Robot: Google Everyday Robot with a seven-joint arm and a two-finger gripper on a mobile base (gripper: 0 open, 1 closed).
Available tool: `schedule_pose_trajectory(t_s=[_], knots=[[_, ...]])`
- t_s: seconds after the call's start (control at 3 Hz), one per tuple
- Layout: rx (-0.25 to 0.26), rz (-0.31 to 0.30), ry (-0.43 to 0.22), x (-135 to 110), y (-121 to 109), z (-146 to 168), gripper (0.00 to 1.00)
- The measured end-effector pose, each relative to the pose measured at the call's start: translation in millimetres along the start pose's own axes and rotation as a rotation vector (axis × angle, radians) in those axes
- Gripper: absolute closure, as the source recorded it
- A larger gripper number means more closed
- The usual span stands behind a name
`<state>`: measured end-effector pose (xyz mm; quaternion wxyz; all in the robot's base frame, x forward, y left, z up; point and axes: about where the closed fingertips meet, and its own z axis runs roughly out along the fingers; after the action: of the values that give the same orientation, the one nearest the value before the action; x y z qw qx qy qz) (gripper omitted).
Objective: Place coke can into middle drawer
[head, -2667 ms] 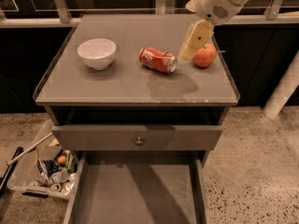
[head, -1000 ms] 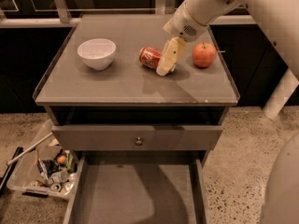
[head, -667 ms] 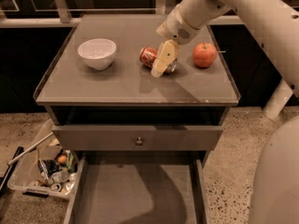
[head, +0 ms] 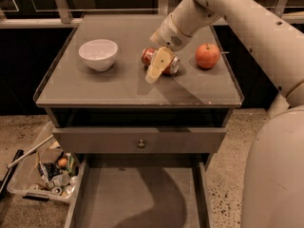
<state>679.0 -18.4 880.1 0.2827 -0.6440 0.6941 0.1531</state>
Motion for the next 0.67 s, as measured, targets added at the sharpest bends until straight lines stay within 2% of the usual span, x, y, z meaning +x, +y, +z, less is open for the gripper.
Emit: schedule_pose_trajectory(t_s=[0.33,0.67], knots=[[0.037,0.031,0.027,12,4,-2,0.00],[0.128,0.093,0.091,42,10,-9,0.00]])
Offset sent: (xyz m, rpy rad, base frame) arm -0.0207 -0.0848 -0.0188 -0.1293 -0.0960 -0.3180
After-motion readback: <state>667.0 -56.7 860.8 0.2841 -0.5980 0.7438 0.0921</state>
